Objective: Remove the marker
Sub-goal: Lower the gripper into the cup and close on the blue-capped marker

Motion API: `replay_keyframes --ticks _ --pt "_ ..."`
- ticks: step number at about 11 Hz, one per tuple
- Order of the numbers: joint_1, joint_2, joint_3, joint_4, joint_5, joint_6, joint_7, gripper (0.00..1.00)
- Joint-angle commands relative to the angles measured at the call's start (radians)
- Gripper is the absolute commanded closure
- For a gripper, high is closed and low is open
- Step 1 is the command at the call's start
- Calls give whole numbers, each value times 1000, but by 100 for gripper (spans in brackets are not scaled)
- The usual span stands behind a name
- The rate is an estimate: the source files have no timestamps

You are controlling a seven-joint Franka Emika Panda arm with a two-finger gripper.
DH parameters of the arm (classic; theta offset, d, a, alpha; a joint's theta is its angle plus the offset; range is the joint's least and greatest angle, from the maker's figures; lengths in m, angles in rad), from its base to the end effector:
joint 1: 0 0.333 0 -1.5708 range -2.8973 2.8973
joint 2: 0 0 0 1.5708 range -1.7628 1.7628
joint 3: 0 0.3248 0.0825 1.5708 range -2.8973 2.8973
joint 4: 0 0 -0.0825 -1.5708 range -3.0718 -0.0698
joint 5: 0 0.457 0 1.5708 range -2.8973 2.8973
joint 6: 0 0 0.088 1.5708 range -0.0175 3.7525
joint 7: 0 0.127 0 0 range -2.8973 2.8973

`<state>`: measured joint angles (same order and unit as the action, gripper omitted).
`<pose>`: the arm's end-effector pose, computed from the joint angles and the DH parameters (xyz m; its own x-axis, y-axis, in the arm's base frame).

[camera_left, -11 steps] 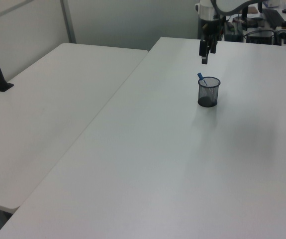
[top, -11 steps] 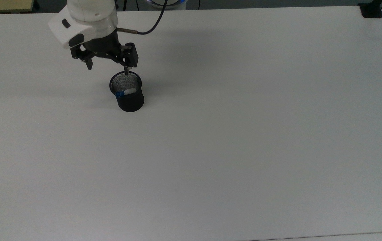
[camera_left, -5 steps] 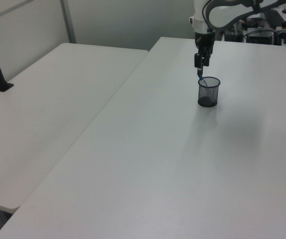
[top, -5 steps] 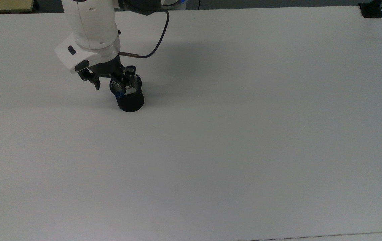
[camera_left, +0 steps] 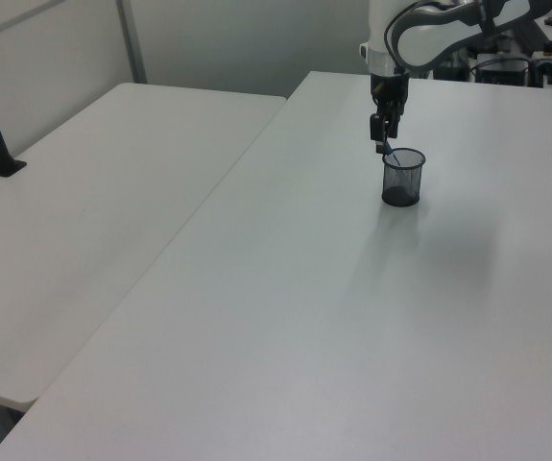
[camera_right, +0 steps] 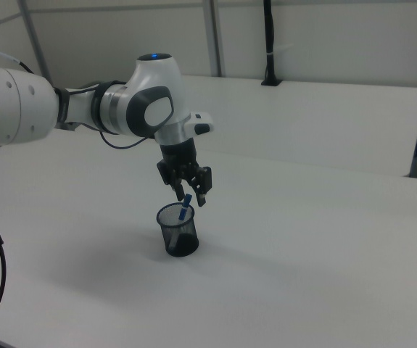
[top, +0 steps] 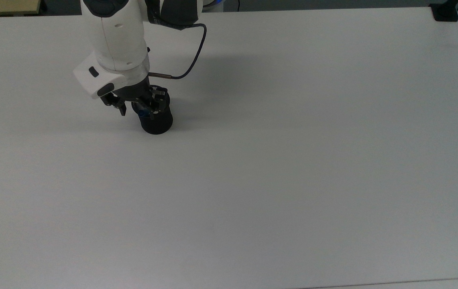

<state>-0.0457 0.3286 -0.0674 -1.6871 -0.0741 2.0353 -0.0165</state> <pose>0.7166 -0.0836 0.3671 0.9981 -0.0594 0.0170 -0.0607 -0.9942 0.0888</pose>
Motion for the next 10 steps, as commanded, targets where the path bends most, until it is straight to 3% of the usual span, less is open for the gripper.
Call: replay_keyframes --ticks 1,4,6,10 --pt "12 -10 0 -23 -9 28 -10 63" --pt "12 -14 0 -29 -9 19 -13 80" --pt "12 -17 0 -29 -9 14 -14 87" --pt "6 -68 0 15 2 -55 -10 87"
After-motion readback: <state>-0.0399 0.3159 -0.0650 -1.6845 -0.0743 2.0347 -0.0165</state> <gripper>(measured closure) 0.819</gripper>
